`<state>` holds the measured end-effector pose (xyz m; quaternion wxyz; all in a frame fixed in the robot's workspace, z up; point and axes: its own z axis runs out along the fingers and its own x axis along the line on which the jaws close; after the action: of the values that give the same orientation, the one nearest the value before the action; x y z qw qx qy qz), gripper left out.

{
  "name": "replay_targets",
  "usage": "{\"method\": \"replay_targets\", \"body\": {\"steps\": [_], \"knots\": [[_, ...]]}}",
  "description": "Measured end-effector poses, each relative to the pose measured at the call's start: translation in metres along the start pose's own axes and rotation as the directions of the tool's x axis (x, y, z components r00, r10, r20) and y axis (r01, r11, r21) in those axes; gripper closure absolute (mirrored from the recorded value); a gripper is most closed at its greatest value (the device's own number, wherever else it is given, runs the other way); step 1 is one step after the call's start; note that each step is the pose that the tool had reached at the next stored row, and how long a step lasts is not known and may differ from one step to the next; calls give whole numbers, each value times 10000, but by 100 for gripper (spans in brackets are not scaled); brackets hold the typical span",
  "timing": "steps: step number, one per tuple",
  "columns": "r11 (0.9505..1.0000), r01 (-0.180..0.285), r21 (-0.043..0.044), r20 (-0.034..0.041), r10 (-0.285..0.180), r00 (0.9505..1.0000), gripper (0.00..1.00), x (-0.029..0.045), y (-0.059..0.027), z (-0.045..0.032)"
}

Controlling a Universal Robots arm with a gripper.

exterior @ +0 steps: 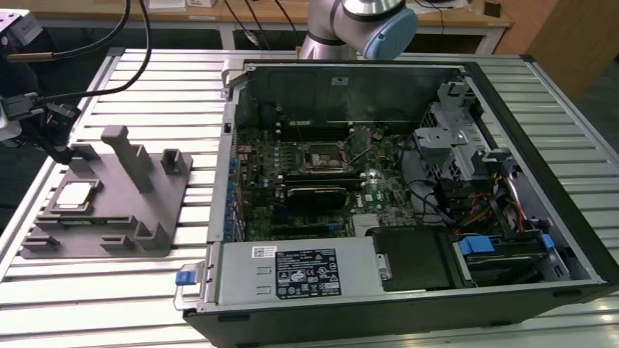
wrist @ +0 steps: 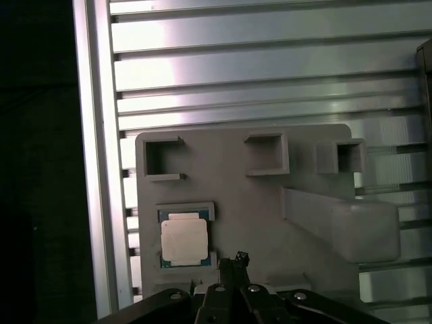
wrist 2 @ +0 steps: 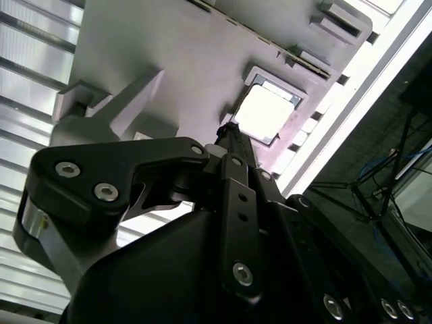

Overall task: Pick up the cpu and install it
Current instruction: 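Pick up the cpu and move it towards the insertion slot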

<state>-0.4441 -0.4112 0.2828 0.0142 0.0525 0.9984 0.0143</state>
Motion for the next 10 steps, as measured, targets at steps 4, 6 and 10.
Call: {"method": "replay_targets", "body": {"steps": [4,6,10], "knots": [[10000,0,0,0,0,10000,89,57,-7,65],[10000,0,1,0,0,10000,89,86,-12,101],[10000,0,3,1,0,10000,89,138,-19,168]]}}
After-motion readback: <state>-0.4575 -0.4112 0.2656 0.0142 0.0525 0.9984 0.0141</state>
